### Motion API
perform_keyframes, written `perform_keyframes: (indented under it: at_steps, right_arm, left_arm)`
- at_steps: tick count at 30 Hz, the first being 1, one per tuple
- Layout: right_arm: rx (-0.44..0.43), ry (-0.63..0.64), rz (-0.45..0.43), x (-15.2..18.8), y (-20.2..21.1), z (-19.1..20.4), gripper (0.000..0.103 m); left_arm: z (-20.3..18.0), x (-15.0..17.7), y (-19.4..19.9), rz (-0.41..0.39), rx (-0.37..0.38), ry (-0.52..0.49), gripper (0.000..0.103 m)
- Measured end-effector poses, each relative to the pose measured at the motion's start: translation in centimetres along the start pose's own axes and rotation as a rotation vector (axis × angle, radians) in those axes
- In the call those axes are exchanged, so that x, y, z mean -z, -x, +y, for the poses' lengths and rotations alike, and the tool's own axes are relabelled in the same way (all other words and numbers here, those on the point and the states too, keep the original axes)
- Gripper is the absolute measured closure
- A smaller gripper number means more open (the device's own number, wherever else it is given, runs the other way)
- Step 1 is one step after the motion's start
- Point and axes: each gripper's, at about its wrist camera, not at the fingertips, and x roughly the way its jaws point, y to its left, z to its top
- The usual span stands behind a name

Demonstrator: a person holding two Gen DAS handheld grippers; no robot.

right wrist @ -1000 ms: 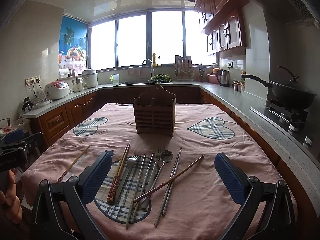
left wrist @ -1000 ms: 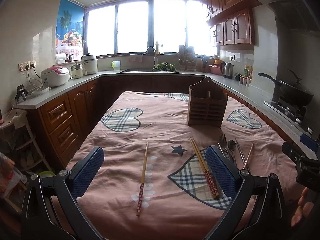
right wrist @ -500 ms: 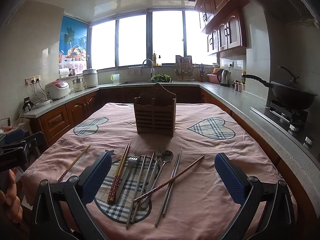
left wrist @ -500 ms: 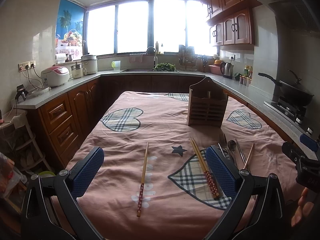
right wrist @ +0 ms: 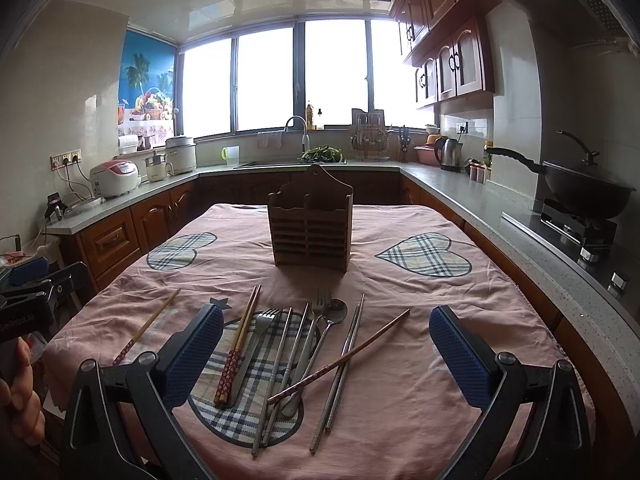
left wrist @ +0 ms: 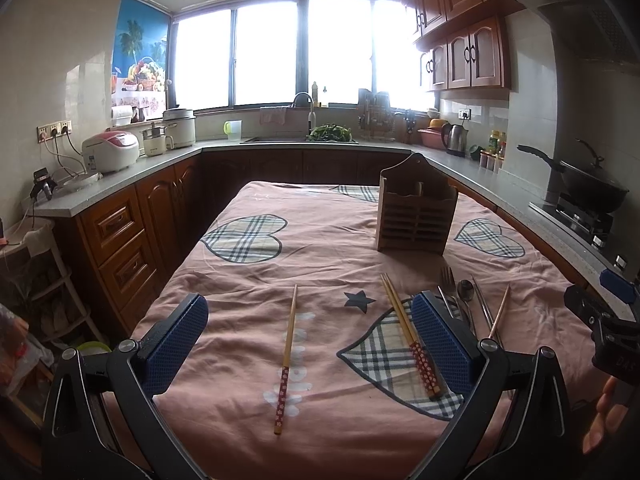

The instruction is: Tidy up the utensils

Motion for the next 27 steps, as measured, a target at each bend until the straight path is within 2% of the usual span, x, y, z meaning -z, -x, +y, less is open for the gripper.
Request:
perform_keyframes:
  at_steps: [10,17,27]
  right_arm:
    - [-0.017,-0.002,0.02,0.2,-0.8,0.0,0.0]
    - [-0.02,-0.014,0.054,0.0,-2.0,-0.5,0.0]
    - [-0.028,-0.113,0.157,-0.3,-6.0,-3.9,0.001]
  left_arm:
    - [1.1,0.0,-1.4,0.042,0.013,0.03,0.0]
    - [3.4,0.1,-4.8,0.149,0.048,0.106,0.0]
    - [4.4,0.1,-11.7,0.332,0.088,0.057,0.0]
